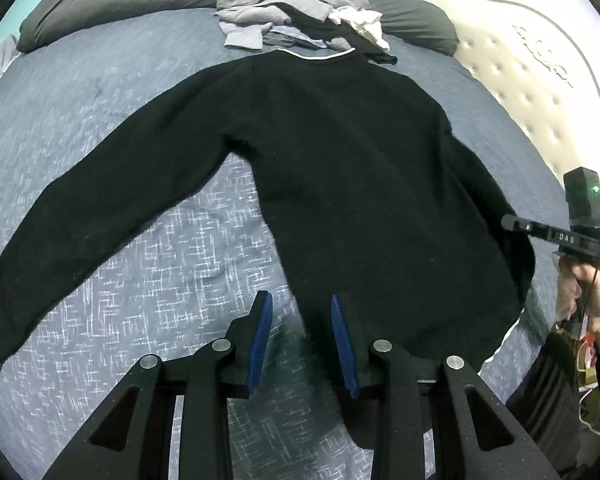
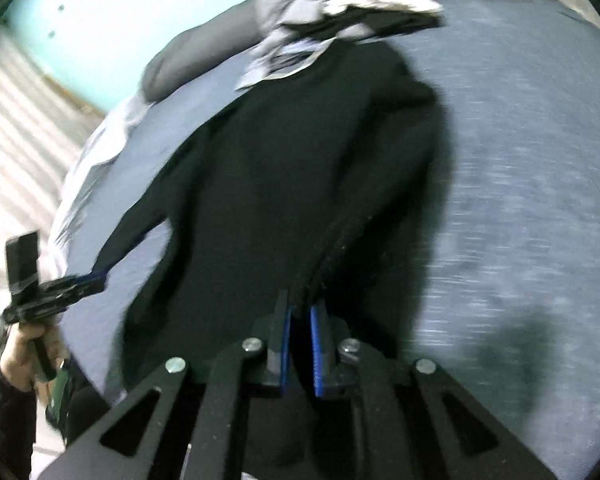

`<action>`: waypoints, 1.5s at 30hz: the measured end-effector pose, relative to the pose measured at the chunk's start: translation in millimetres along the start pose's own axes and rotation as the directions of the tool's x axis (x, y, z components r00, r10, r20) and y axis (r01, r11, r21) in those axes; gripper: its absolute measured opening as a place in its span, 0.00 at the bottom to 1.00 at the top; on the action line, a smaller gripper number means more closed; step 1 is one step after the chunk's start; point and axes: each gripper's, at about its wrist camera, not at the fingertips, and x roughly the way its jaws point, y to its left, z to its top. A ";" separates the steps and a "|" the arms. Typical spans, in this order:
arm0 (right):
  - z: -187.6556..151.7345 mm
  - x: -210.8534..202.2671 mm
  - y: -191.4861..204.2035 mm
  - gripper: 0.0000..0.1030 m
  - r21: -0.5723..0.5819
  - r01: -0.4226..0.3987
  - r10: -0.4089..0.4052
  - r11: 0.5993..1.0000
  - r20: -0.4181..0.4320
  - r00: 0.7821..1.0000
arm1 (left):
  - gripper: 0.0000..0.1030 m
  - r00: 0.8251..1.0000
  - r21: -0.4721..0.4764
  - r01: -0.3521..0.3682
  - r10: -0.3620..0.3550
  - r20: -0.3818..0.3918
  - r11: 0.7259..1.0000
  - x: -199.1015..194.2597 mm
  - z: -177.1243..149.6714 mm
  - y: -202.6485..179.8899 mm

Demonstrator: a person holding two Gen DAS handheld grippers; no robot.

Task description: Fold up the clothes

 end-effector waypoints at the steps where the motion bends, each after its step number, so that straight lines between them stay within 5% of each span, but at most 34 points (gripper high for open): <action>1: 1.5 11.7 8.3 0.08 -0.019 -0.017 0.017 1.000 -0.022 1.000 | 0.33 1.000 -0.001 -0.001 0.001 -0.001 1.000 -0.7 -0.6 1.0; 5: 0.0 36.2 23.2 0.16 -0.030 -0.089 0.087 0.996 -0.070 0.994 | 0.33 1.000 -0.004 -0.005 0.005 0.003 1.000 -5.5 -2.4 5.9; 7: 0.2 35.8 22.3 0.45 -0.014 -0.124 0.122 0.992 -0.069 0.990 | 0.33 1.000 -0.007 -0.007 0.007 0.006 1.000 -8.1 -2.6 10.3; 9: 2.8 21.0 14.8 0.53 0.004 -0.151 0.151 0.988 -0.027 0.988 | 0.33 1.000 -0.014 -0.008 0.008 0.009 1.000 -10.4 -2.6 15.1; 13: 13.4 -27.1 -21.4 0.53 0.070 -0.165 0.154 0.984 0.135 0.979 | 0.33 1.000 -0.029 -0.007 0.008 0.016 1.000 -13.1 -3.5 25.1; 17: 15.9 -55.6 -71.9 0.53 0.213 -0.039 -0.008 0.976 0.218 0.976 | 0.34 1.000 -0.052 -0.005 0.006 0.015 0.999 -11.3 -5.3 33.7; 24: 18.9 -34.7 -121.0 0.53 0.323 0.081 -0.136 0.943 0.153 0.979 | 0.34 1.000 -0.057 0.002 -0.002 0.002 0.998 -8.5 -7.2 37.1; 28: 25.4 -3.6 -118.5 0.53 0.261 0.188 -0.208 0.947 0.050 0.977 | 0.35 1.000 -0.056 -0.007 0.007 -0.003 0.998 -8.3 -7.0 38.5; 33: 38.9 34.6 -96.8 0.53 0.159 0.224 -0.221 0.962 -0.034 0.975 | 0.35 1.000 -0.066 -0.009 0.009 -0.010 0.998 -5.2 -5.8 41.2; 36: 43.4 52.8 -85.7 0.47 0.100 0.260 -0.255 0.960 -0.064 0.965 | 0.35 1.000 -0.062 -0.004 0.003 -0.014 0.998 -2.7 -6.3 39.9; 39: 45.2 61.3 -76.9 0.15 0.063 0.253 -0.249 0.965 -0.065 0.966 | 0.36 1.000 -0.057 -0.002 0.001 -0.022 0.998 0.9 -6.9 39.6; 45: 51.6 33.2 -80.3 0.07 0.098 0.185 -0.187 0.978 0.012 0.982 | 0.36 1.000 -0.057 0.004 -0.005 -0.025 0.998 2.4 -7.0 41.4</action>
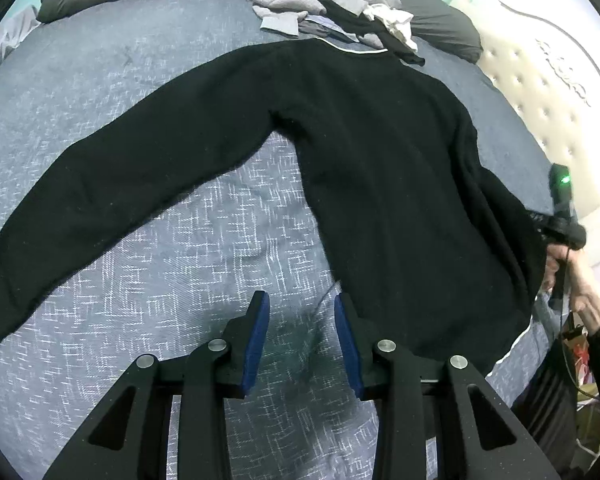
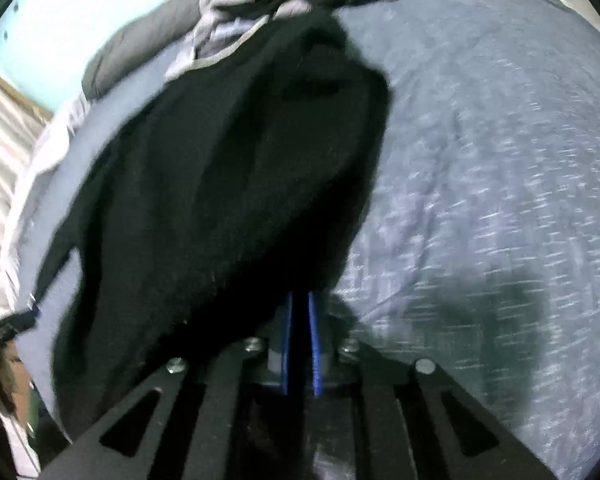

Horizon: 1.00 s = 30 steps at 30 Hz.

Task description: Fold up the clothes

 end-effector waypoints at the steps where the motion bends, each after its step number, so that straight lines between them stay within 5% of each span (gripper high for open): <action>1: 2.3 -9.1 -2.7 0.06 0.003 -0.009 0.009 1.000 0.019 1.000 | 0.36 1.000 0.002 -0.001 0.001 0.001 1.000 -0.3 -0.1 0.3; 6: 17.1 -59.0 -11.9 0.06 0.003 0.017 -0.018 1.000 0.097 0.995 | 0.36 1.000 -0.007 0.003 -0.003 0.002 1.000 -0.3 0.6 3.9; 12: 35.9 -117.0 -33.5 0.06 -0.020 0.178 -0.172 0.984 0.167 0.971 | 0.36 1.000 0.009 0.016 -0.016 -0.001 1.000 -0.6 -0.7 -1.1; 15: 50.2 -144.5 -43.0 0.06 -0.061 0.317 -0.299 0.947 0.207 0.932 | 0.36 1.000 0.009 0.013 -0.013 -0.001 1.000 -0.5 -0.5 -0.9; 17: 65.1 -164.2 -46.6 0.05 -0.088 0.421 -0.388 0.903 0.255 0.885 | 0.36 1.000 0.006 0.010 -0.010 -0.002 1.000 0.6 -0.1 -0.4; 20: 85.1 -181.2 -50.9 0.05 -0.112 0.518 -0.462 0.848 0.323 0.826 | 0.36 1.000 0.006 0.008 -0.008 -0.007 1.000 2.7 0.1 -0.7; 22: 93.7 -185.7 -47.5 0.05 -0.145 0.550 -0.477 0.822 0.352 0.806 | 0.36 1.000 0.008 0.007 -0.006 -0.009 1.000 4.3 0.5 -1.9; 24: 94.2 -177.3 -43.2 0.06 -0.193 0.537 -0.462 0.821 0.329 0.824 | 0.36 1.000 0.007 0.009 -0.009 -0.009 1.000 4.7 1.1 -3.2; 27: 77.7 -135.0 -43.3 0.06 -0.279 0.461 -0.419 0.842 0.199 0.886 | 0.36 1.000 0.009 0.012 -0.012 -0.009 1.000 5.0 1.5 -5.3; 30: 47.1 -85.1 -56.0 0.06 -0.295 0.279 -0.284 0.914 0.026 0.958 | 0.36 1.000 0.016 0.011 -0.011 -0.013 1.000 3.9 1.0 -7.8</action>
